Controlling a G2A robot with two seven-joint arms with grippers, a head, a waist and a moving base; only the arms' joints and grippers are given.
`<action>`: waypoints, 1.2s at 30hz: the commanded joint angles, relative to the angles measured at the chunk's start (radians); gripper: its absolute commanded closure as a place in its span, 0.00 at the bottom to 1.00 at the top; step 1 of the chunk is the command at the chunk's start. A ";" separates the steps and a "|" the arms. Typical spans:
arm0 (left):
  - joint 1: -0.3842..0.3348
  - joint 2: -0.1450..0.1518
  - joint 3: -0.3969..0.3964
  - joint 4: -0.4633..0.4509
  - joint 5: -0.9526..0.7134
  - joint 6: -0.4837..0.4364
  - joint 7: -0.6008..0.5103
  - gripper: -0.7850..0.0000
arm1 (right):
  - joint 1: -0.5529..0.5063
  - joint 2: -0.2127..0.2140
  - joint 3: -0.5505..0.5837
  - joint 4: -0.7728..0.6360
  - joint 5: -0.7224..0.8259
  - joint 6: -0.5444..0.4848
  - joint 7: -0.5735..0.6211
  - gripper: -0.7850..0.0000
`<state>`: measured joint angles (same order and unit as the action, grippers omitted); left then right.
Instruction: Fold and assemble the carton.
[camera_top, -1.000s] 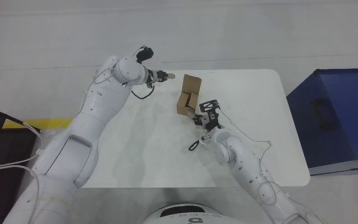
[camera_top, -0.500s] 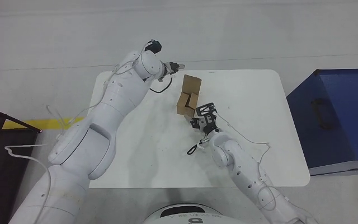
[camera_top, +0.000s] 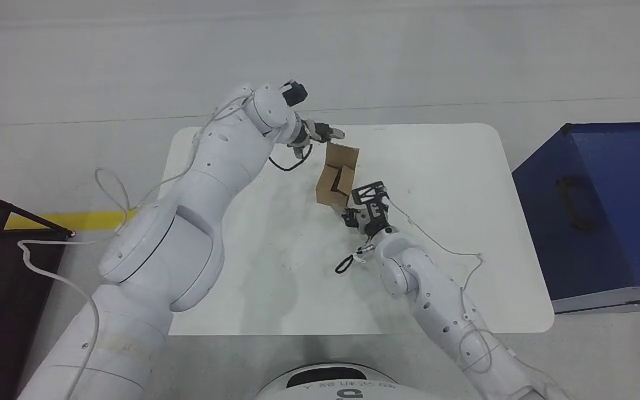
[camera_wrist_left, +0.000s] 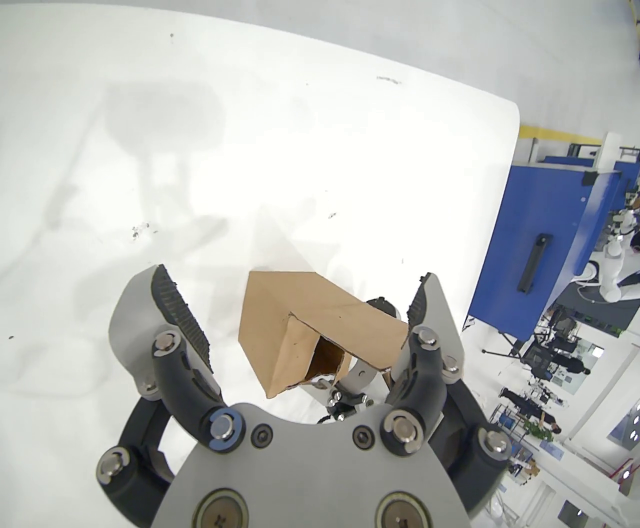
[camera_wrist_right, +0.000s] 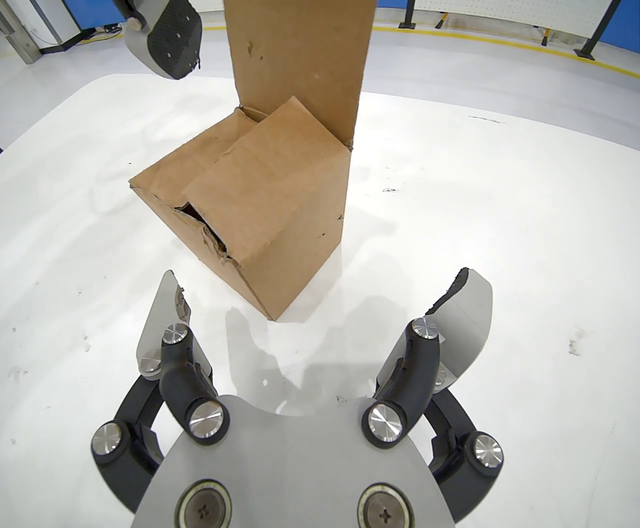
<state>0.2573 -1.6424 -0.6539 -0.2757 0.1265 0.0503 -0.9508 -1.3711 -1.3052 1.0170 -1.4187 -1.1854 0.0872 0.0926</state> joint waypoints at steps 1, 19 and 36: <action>-0.003 0.002 -0.008 0.009 -0.012 -0.053 -0.030 0.17 | 0.003 0.000 0.008 0.006 0.007 0.000 0.001 0.00; 0.039 0.023 0.012 0.001 0.106 -0.209 -0.093 0.09 | -0.026 0.013 0.101 -0.027 0.098 -0.141 0.072 0.00; 0.084 0.045 -0.004 -0.081 0.134 -0.253 -0.166 0.00 | -0.008 -0.003 0.064 -0.005 0.022 -0.023 0.086 0.00</action>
<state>0.3372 -1.5978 -0.6605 -0.3536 0.2517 -0.2077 -1.1148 -1.3805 -1.3070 1.0827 -1.4253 -1.1611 0.0624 0.1781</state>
